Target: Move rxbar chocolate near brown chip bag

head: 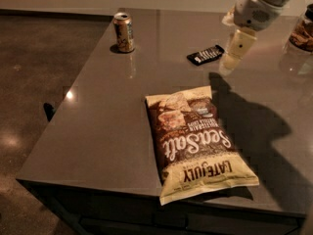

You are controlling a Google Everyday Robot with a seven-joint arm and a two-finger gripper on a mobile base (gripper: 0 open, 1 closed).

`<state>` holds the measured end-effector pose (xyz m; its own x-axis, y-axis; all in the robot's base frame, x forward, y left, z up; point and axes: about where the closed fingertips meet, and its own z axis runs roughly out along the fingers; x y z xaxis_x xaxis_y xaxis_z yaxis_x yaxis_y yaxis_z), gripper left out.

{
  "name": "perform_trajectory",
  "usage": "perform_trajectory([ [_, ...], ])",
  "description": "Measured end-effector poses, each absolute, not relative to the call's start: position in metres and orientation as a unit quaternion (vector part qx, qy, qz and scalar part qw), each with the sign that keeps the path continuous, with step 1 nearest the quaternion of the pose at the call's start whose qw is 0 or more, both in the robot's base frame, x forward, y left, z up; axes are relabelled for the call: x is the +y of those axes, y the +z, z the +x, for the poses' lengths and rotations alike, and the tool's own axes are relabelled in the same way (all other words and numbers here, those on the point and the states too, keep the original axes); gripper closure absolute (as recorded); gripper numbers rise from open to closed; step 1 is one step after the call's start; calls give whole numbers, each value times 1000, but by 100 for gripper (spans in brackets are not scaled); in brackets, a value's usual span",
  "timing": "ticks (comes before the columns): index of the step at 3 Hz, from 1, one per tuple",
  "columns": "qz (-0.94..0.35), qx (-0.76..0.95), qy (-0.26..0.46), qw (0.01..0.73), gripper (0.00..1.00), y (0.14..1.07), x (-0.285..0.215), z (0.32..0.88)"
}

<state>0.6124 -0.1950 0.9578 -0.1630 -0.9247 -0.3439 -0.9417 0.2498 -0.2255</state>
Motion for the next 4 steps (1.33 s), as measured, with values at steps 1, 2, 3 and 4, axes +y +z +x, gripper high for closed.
perform_trajectory([
  [1,-614,762,16,205,0,947,-191,644],
  [2,-593,775,23,217,0,933,-194,665],
  [3,-540,802,44,252,0,916,-202,684],
  [4,-480,826,75,285,0,900,-212,700],
])
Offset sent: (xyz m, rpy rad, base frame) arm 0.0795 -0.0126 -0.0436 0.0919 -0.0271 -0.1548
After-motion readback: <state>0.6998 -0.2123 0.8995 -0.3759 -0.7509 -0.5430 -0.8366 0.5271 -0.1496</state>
